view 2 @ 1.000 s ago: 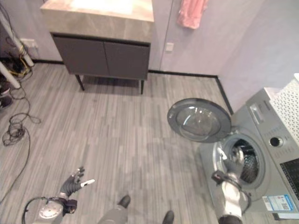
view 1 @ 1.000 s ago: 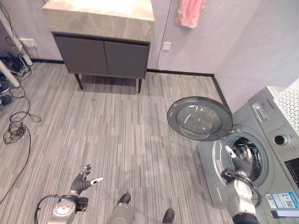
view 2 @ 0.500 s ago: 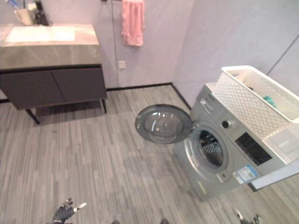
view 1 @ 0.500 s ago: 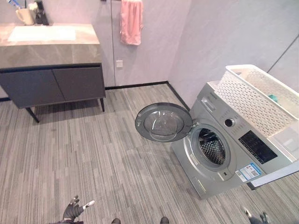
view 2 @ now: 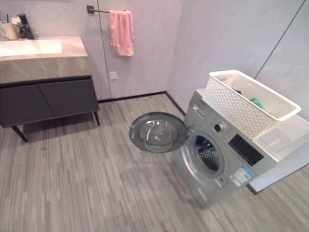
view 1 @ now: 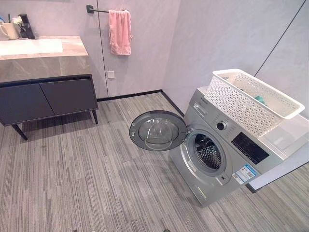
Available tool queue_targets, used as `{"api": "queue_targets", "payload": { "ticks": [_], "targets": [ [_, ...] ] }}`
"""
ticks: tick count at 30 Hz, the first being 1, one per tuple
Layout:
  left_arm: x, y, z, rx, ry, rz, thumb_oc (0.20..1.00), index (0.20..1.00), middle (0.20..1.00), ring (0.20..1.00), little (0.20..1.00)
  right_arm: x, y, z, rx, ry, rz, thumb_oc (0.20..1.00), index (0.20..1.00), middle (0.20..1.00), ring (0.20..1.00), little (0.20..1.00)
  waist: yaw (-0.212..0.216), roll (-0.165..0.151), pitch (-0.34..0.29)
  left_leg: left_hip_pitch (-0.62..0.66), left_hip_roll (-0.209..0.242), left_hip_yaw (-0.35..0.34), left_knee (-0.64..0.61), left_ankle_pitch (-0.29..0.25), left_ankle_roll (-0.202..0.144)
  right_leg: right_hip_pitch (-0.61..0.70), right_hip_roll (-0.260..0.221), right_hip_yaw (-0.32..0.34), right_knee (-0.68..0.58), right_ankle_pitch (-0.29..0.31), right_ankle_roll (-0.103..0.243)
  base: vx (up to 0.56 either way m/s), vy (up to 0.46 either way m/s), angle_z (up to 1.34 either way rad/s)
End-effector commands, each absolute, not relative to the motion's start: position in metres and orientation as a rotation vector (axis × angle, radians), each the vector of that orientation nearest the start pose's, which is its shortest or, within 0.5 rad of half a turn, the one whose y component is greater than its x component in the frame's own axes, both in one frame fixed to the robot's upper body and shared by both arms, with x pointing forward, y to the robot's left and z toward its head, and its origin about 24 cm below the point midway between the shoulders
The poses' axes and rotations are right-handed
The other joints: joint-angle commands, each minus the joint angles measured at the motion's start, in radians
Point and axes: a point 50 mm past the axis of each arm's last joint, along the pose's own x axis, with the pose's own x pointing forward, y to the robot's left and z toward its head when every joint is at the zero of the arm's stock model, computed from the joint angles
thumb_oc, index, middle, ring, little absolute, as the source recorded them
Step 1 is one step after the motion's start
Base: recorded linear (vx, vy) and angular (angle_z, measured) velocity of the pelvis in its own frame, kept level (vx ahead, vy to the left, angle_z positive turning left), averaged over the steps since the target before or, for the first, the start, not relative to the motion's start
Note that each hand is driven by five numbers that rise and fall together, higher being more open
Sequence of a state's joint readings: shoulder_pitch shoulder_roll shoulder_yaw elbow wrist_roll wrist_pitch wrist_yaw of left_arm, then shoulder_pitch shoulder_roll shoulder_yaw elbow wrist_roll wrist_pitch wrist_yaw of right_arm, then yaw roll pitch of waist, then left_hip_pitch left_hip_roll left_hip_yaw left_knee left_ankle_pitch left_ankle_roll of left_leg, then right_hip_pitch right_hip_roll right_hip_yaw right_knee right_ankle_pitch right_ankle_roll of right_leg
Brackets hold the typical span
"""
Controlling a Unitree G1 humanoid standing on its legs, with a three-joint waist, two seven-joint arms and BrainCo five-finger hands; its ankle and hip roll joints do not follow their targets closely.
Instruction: Grab the laundry basket,head to the washer,open it,put in the laundry and shut it.
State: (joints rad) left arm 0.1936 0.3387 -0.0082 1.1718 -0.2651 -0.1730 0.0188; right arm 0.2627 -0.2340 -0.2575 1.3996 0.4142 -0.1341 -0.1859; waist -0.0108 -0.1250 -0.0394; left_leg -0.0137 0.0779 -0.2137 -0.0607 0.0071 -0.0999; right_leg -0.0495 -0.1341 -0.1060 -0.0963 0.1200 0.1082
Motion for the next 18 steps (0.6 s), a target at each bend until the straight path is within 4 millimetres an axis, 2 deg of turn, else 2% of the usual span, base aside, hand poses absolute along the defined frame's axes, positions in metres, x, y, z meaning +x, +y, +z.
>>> {"api": "queue_targets", "payload": {
  "ticks": [1, 5, 6, 9, 11, 18],
  "targets": [
    [0.062, 0.287, -0.143, 0.098, 1.027, 0.406, 1.000, 1.000, 1.000, 1.000, 1.000, -0.029, -0.278, -0.157, 0.109, 1.298, -0.876, 1.000, 1.000, 1.000, 1.000, 1.000, 0.014, 0.016, 0.083, 0.003, 0.047, -0.012, -0.027, -0.066, 0.031, 0.071, -0.054, -0.021, 0.009, -0.109, 0.045, 0.00, -0.001, -0.05],
    [0.066, 0.284, -0.142, 0.082, 1.009, 0.405, 1.000, 1.000, 1.000, 1.000, 1.000, -0.023, -0.279, -0.157, 0.099, 1.299, -0.852, 1.000, 1.000, 1.000, 1.000, 1.000, 0.013, 0.024, 0.084, 0.004, 0.047, -0.009, -0.027, -0.067, 0.031, 0.070, -0.054, -0.018, 0.009, -0.111, 0.043, 0.00, 0.004, -0.03],
    [0.057, 0.255, -0.159, 0.118, 1.155, 0.395, 1.000, 1.000, 1.000, 1.000, 1.000, 0.083, -0.266, -0.152, 0.053, 1.065, -0.604, 1.000, 1.000, 1.000, 1.000, 1.000, 0.037, 0.087, 0.135, 0.000, -0.024, 0.247, 0.007, -0.098, 0.089, 0.022, -0.054, -0.078, 0.126, -0.172, 0.016, -0.05, -0.052, -0.01],
    [0.051, 0.255, -0.161, 0.070, 1.165, 0.451, 1.000, 1.000, 1.000, 1.000, 1.000, 0.085, -0.264, -0.152, 0.038, 1.064, -0.579, 1.000, 1.000, 1.000, 1.000, 1.000, 0.055, 0.072, 0.104, 0.000, -0.001, 0.286, -0.004, -0.083, 0.067, 0.062, -0.038, -0.097, 0.020, -0.144, 0.023, -0.07, -0.134, -0.47],
    [0.046, 0.255, -0.162, 0.049, 1.184, 0.470, 1.000, 1.000, 1.000, 1.000, 1.000, 0.088, -0.264, -0.151, 0.034, 1.055, -0.575, 1.000, 1.000, 1.000, 1.000, 1.000, 0.056, 0.066, 0.097, 0.014, 0.018, 0.297, -0.011, -0.069, 0.052, 0.080, -0.024, -0.114, 0.010, -0.143, 0.015, -0.04, -0.130, -0.41],
    [0.047, 0.254, -0.162, 0.047, 1.181, 0.465, 1.000, 1.000, 1.000, 1.000, 1.000, 0.088, -0.268, -0.150, 0.026, 1.047, -0.591, 1.000, 1.000, 1.000, 1.000, 1.000, 0.055, 0.066, 0.106, 0.036, 0.040, 0.298, -0.008, -0.063, 0.036, 0.102, -0.013, -0.135, 0.009, -0.149, 0.009, 0.00, -0.042, 0.07]
  ]
}}
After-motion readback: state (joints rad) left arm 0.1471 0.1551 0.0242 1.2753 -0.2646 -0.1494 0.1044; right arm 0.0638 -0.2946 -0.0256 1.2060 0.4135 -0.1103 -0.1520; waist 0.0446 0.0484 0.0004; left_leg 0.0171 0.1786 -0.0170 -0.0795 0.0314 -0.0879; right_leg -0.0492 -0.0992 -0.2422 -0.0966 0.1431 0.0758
